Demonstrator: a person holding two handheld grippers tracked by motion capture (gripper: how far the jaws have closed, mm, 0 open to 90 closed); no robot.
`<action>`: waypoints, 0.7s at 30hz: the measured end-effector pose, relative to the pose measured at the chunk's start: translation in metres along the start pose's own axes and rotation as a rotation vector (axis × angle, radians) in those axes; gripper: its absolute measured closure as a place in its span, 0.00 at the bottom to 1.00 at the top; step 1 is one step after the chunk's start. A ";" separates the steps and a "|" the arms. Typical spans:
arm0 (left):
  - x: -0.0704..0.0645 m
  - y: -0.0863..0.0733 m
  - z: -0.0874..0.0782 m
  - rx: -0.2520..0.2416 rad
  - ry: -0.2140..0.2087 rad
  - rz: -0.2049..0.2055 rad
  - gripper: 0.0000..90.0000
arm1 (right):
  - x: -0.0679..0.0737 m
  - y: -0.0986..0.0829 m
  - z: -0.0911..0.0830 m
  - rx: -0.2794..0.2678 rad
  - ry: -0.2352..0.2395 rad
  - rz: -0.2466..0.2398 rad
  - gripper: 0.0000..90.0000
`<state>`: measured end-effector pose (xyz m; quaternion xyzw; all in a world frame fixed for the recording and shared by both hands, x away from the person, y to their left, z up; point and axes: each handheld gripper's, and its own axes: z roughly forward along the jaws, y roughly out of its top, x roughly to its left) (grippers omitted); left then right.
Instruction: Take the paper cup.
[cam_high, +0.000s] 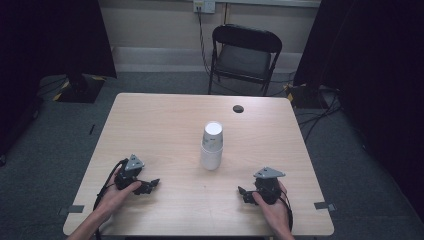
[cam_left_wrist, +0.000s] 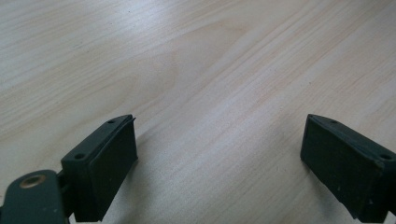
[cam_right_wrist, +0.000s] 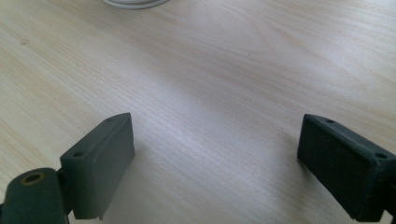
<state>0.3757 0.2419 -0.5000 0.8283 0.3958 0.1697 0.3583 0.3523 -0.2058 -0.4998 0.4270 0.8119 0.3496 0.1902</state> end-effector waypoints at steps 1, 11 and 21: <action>0.000 0.000 0.000 0.000 0.000 0.000 0.12 | 0.000 0.000 0.000 0.000 0.000 0.000 0.12; -0.001 0.004 -0.005 -0.003 -0.014 0.023 0.20 | -0.001 0.000 0.000 0.001 0.006 -0.003 0.12; -0.015 0.018 -0.020 -0.118 -0.081 0.090 0.22 | -0.001 0.000 -0.001 0.000 -0.003 0.003 0.12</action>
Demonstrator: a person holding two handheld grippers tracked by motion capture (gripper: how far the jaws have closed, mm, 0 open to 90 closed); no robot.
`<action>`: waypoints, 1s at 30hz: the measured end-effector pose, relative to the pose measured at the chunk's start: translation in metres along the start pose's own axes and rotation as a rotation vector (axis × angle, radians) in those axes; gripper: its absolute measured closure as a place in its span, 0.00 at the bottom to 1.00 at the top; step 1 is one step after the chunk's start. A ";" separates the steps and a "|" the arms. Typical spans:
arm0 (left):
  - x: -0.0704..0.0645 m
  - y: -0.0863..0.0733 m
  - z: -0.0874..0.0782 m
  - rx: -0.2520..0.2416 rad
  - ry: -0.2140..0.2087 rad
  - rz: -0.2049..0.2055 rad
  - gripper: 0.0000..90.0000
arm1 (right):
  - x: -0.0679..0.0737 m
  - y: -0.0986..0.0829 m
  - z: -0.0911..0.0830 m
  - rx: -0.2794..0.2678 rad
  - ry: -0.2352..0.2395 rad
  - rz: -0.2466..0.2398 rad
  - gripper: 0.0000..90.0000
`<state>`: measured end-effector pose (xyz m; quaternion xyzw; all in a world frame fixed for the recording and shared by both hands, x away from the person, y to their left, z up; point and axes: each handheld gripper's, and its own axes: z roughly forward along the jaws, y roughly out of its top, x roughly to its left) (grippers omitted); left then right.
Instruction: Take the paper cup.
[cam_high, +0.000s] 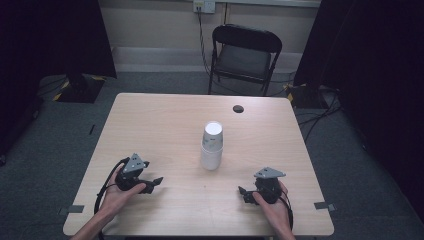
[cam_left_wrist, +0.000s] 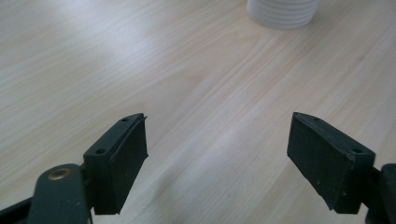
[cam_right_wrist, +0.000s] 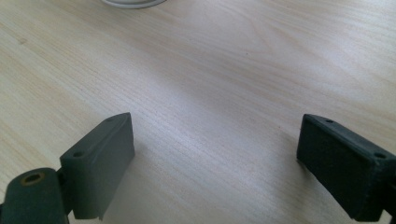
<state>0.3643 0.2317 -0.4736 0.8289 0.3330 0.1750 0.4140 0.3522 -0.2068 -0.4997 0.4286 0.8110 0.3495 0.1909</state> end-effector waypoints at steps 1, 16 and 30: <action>-0.001 0.002 -0.001 -0.012 -0.011 -0.004 0.22 | 0.000 0.000 0.000 0.000 -0.001 0.002 0.12; -0.017 0.048 0.000 -0.107 -0.085 -0.012 0.27 | 0.000 0.000 0.000 0.000 0.002 0.000 0.12; -0.028 0.086 0.011 -0.178 -0.097 0.058 0.25 | 0.000 0.000 0.000 0.000 0.001 0.000 0.12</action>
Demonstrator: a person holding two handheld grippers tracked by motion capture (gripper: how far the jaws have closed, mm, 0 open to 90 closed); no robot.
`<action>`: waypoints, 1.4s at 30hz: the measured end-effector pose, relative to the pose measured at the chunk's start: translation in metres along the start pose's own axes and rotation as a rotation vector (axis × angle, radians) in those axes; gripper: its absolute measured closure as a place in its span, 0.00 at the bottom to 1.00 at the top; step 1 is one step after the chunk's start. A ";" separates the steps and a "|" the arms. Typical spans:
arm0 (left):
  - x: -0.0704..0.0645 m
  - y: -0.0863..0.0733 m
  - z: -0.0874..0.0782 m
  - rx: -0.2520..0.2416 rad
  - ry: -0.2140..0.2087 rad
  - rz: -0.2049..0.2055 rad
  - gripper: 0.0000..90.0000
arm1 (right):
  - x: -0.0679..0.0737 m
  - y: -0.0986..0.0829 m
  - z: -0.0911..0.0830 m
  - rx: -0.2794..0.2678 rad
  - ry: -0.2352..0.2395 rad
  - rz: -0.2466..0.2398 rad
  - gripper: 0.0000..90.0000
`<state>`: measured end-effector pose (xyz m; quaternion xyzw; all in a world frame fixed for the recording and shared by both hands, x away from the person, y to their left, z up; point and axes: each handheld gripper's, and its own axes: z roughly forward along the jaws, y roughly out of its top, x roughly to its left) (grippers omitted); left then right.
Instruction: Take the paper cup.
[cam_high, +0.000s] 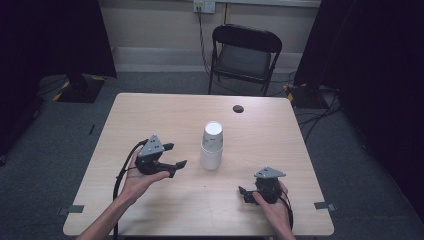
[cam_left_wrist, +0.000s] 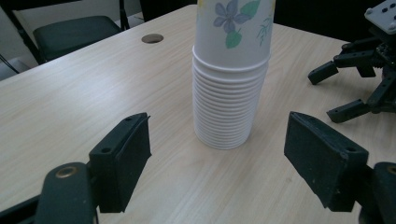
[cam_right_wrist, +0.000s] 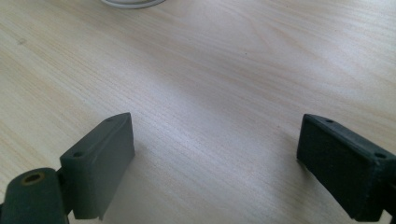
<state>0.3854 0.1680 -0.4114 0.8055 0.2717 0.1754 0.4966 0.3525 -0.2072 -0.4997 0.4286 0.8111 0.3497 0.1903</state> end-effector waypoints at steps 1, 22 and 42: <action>0.000 0.002 0.001 -0.005 -0.005 0.000 0.25 | 0.000 0.000 0.000 0.000 0.000 0.000 0.12; 0.006 0.048 0.030 -0.094 -0.044 -0.003 0.17 | -0.001 0.000 0.000 0.001 0.003 -0.003 0.12; -0.009 0.083 0.077 -0.101 -0.065 0.042 0.18 | -0.001 0.000 0.000 0.001 0.002 -0.004 0.12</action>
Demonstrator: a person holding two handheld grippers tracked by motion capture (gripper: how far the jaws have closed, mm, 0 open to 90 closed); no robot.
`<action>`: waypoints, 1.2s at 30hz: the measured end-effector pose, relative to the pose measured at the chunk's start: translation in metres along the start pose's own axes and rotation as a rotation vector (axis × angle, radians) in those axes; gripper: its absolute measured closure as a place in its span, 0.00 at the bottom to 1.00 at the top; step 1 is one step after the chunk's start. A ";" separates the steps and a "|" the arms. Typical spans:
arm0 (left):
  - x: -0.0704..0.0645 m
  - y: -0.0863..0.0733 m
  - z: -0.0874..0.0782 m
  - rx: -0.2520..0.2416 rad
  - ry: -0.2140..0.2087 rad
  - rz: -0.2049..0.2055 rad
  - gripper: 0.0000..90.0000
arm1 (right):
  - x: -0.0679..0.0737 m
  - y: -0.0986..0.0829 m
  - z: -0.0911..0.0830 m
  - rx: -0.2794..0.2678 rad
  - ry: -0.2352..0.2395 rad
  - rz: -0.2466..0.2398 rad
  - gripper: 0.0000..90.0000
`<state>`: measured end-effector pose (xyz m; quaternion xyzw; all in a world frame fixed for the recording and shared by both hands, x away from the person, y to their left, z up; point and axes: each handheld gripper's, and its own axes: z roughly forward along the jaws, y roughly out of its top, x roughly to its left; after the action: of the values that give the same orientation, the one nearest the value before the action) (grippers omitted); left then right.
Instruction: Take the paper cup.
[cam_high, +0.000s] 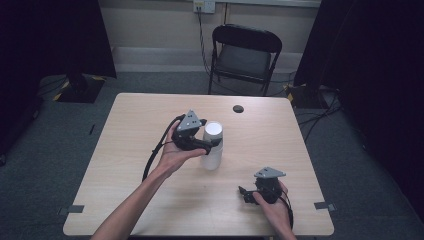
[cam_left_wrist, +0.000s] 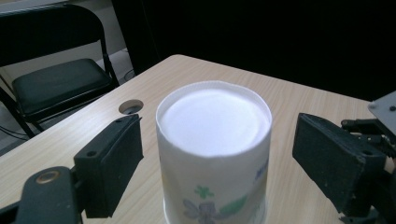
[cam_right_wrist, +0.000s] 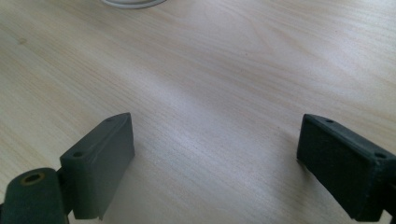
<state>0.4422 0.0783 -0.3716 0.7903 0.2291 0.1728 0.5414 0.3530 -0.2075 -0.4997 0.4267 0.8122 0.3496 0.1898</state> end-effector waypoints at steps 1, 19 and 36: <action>0.000 0.001 0.002 -0.003 0.000 -0.003 0.19 | 0.000 0.000 0.000 0.000 0.000 0.000 0.12; 0.000 -0.002 0.016 0.015 0.002 0.005 0.26 | 0.000 0.000 0.000 0.000 0.000 0.000 0.12; 0.001 -0.004 0.018 0.045 0.004 0.027 0.34 | 0.000 0.000 0.000 0.000 0.000 0.000 0.12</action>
<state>0.4516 0.0664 -0.3815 0.8049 0.2234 0.1762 0.5207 0.3530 -0.2075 -0.4997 0.4267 0.8122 0.3496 0.1897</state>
